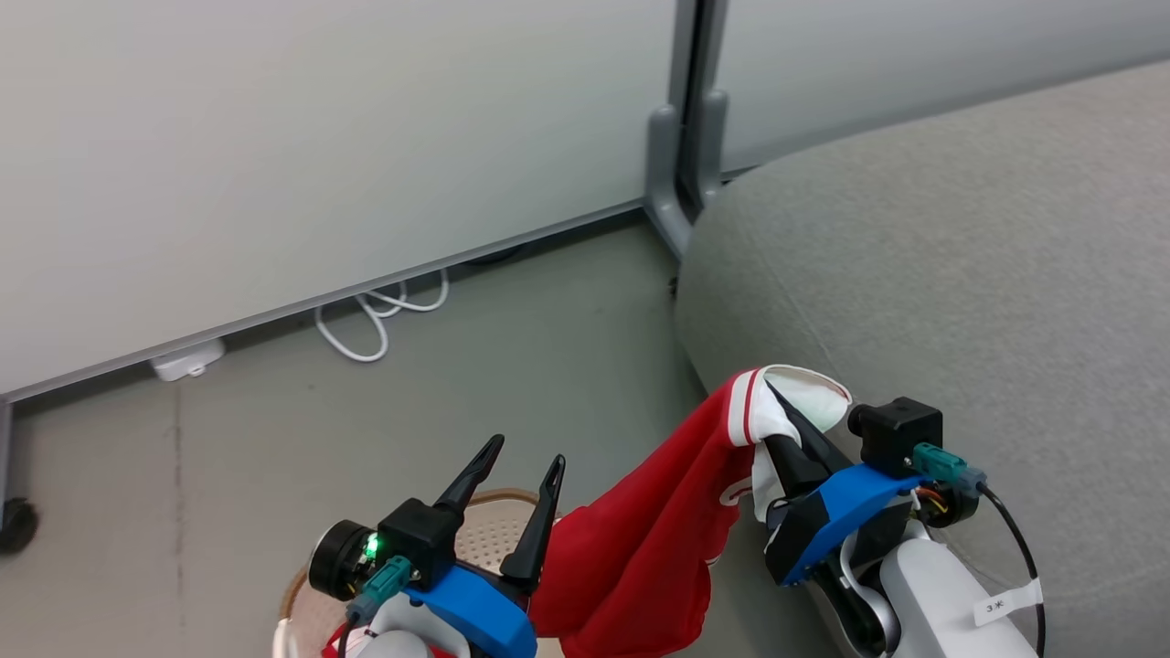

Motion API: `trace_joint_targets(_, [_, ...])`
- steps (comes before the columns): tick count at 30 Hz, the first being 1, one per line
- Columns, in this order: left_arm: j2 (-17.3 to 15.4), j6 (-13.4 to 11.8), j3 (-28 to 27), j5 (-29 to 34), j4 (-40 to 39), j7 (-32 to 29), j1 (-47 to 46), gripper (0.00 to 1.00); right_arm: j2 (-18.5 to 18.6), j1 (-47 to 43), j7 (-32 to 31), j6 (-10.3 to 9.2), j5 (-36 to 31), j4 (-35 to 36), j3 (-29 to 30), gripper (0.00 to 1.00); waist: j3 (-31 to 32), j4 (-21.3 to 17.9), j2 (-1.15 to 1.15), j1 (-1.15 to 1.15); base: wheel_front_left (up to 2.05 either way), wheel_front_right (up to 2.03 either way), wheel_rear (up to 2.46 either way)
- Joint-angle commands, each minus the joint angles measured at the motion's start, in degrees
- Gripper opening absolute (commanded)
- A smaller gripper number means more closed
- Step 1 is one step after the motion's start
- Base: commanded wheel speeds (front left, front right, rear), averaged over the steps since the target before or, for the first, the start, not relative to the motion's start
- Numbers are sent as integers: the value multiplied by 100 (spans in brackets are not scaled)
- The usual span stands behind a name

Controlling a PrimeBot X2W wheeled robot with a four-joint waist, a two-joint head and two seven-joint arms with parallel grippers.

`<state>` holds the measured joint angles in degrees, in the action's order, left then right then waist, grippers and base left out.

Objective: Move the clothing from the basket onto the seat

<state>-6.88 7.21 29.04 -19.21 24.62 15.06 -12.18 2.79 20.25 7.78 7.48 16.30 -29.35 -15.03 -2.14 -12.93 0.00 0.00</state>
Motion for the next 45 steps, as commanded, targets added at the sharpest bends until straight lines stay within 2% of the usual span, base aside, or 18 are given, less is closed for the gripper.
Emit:
trace_joint_targets(1, [-7,42,12,5,-3,17,-99,100,17,83,40,3,17,32,5,0,-114,-327,0,0,0,0,0])
trace_joint_targets(11, [-120,44,81,-17,6,17,-171,100,16,87,166,3,126,-36,27,0,-211,-1139,0,0,0,0,0])
trace_joint_targets(19, [-131,42,114,-31,11,17,-208,100,15,114,213,3,175,-107,-5,0,-217,-1491,0,0,0,0,0])
trace_joint_targets(33, [-157,29,185,-80,6,17,-255,100,15,241,228,3,177,-234,120,0,-270,-1400,0,0,0,0,0])
trace_joint_targets(42, [-287,29,207,-22,-98,17,-412,100,22,1360,-145,3,-526,-114,1236,0,-632,-1271,0,0,0,0,0])
trace_joint_targets(44, [-308,29,229,-3,-124,17,-435,100,57,1528,-235,3,-580,-65,1387,0,-716,-1244,0,0,0,0,0])
trace_joint_targets(45, [-361,29,271,18,-162,17,-496,100,219,1897,-358,2,-741,50,1686,0,-854,-1183,0,0,0,0,0])
